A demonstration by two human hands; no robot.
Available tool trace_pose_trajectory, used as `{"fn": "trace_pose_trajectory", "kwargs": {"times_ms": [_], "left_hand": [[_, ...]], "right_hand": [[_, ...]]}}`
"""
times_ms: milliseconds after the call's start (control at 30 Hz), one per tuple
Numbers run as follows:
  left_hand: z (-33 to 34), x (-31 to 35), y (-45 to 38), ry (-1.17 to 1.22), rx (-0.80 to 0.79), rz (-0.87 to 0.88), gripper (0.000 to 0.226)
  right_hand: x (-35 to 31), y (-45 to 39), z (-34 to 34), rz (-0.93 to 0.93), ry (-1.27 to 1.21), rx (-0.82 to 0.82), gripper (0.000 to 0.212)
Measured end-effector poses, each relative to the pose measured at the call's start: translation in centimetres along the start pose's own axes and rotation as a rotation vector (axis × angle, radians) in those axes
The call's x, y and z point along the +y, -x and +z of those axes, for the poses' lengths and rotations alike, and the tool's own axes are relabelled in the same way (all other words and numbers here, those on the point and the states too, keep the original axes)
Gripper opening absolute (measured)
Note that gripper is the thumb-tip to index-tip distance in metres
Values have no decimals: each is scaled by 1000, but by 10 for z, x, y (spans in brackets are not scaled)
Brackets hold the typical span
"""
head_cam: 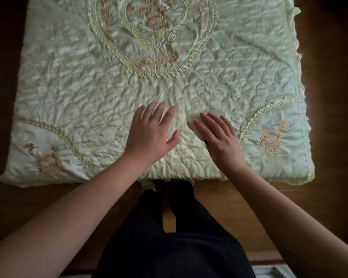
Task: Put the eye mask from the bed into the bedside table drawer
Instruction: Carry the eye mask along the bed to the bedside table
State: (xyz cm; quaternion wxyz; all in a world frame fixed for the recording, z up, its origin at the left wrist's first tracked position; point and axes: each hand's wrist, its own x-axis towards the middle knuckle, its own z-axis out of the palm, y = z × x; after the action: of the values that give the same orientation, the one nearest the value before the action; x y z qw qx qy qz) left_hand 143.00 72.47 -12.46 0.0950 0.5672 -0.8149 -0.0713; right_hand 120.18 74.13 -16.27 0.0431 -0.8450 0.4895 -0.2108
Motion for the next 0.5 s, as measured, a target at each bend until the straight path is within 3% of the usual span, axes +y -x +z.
{"fn": "trace_pose_trajectory", "kwargs": {"times_ms": [200, 500], "left_hand": [[-38, 5, 7, -223, -175, -42, 80], [-65, 3, 17, -239, -205, -108, 80]], "right_hand": [[-8, -24, -38, 14, 50, 13, 48], [-41, -42, -62, 13, 66, -11, 54]]}}
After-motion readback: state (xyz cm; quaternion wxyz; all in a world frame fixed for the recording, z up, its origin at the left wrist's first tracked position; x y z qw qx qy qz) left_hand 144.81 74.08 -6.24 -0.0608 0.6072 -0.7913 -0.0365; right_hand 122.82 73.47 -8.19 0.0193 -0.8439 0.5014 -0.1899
